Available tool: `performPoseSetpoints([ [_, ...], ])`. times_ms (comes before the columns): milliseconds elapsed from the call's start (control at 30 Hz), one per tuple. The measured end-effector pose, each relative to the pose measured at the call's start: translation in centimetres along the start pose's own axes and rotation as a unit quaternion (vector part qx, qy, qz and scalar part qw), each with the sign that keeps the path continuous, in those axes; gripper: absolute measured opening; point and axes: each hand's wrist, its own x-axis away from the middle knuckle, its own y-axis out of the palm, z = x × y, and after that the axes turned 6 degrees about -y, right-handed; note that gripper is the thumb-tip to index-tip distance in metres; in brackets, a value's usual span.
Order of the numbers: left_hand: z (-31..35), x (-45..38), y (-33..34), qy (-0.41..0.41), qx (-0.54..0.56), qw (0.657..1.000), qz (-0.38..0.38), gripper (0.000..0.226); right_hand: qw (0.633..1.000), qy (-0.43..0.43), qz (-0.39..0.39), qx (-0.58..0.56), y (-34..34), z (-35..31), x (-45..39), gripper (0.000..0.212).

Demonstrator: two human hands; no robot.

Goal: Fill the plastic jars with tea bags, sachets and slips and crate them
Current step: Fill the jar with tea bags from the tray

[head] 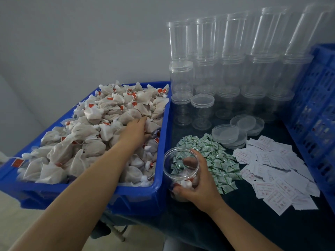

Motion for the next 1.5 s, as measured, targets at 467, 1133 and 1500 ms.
performPoseSetpoints([
  [467,-0.2,-0.4,0.8,0.027,-0.015,0.998,0.046,0.035,1.000,-0.007,0.003,-0.005,0.0,0.0,0.0,0.100],
  [1133,1.1,2.1,-2.8,0.018,0.276,0.950,0.145,0.021,1.000,0.001,-0.001,0.000,0.0,-0.1,0.0,0.100],
  [1500,3.7,5.6,-7.8,0.068,0.387,0.919,-0.023,0.013,1.000,0.007,-0.004,-0.004,-0.1,0.1,0.0,0.100],
])
